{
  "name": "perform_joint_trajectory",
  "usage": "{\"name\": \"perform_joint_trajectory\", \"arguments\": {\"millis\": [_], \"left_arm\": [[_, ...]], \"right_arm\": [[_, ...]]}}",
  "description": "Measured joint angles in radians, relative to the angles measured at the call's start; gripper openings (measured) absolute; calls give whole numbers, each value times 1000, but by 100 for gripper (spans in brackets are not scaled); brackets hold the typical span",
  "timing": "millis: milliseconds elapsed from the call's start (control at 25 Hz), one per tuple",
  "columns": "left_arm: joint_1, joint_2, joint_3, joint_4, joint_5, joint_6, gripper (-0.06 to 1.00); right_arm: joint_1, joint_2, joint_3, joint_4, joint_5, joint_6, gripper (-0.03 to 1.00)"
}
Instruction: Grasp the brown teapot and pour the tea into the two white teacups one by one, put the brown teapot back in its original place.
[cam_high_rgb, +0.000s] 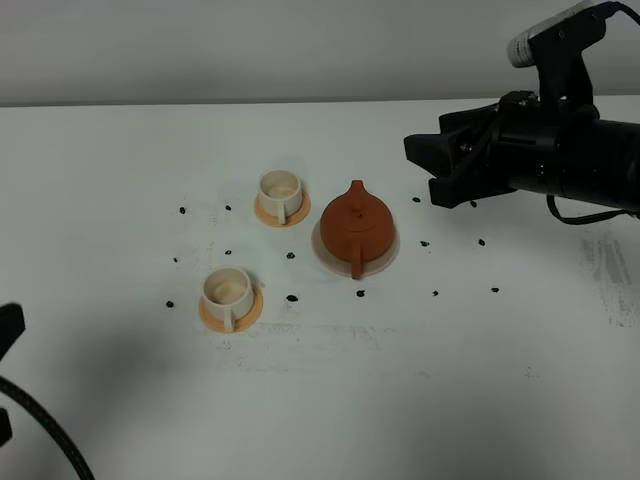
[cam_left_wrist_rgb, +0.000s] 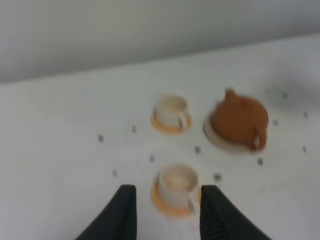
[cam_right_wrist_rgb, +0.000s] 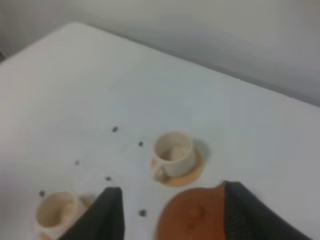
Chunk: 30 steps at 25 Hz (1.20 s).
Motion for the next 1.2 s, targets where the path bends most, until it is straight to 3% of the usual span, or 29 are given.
{"name": "perform_joint_trajectory", "arguments": {"millis": [320,480,640,920,1200], "left_arm": [[0,-178,-38,321,335,-346,29],[0,-275,-65,411,475,-465,29],[0,-363,-66,436,589,-495,29],[0,-457,-54,457,611,-491,29],[0,-457,-8,466,541,-492,29]], "right_arm": [[0,-1,0,-33,-292,-8,44],[0,-1,0,-33,-308,-6,44],[0,-1,0,-32,-288,-4,44],[0,-1,0,-33,-283,-4,44],[0,-1,0,-28,-279,-3,44]]}}
